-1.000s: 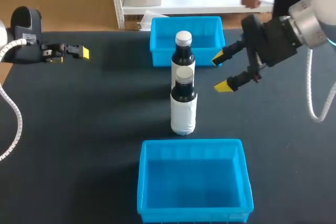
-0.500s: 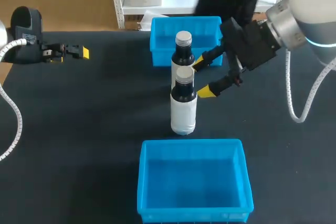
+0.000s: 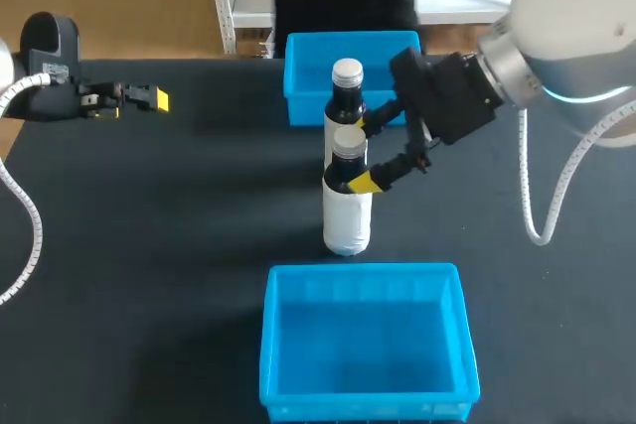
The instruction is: Pick up the bottle, and place it in the far bin if it is heavy, or in the near bin if it is light.
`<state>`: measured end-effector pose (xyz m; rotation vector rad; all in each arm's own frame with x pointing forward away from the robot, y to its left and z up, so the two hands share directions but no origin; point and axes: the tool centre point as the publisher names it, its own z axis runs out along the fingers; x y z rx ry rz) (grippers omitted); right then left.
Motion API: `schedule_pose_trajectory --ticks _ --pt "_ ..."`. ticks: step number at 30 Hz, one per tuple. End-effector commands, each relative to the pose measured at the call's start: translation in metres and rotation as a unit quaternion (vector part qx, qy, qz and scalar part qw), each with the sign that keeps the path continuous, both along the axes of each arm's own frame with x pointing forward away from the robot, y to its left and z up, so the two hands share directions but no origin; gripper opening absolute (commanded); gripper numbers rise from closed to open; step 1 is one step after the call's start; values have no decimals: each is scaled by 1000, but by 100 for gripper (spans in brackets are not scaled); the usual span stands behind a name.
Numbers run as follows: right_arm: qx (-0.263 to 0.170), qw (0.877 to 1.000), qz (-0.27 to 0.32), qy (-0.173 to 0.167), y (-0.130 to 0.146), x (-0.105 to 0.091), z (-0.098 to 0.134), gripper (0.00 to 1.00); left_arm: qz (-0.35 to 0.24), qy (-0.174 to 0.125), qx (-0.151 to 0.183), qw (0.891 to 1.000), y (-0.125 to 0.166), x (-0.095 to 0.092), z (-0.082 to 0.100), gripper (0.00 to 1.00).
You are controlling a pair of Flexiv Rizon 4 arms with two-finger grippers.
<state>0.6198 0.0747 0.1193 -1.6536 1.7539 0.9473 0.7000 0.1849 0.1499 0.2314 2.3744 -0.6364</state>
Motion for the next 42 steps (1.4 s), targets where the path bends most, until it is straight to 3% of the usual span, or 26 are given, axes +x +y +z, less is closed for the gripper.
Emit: schedule_pose_trajectory --ticks 1,12,39,42 --pt "-3 1000 -2 2 6 1 -1 100 0 0 0 1000 0 0 0 100" --pt "-5 1000 0 2 18 0 -2 100 0 0 0 1000 0 0 0 100" --pt "-4 1000 -14 3 13 1 -3 100 0 0 0 1000 0 0 0 100" --pt "-3 1000 -14 2 13 1 -2 77 0 0 0 1000 0 0 0 100"
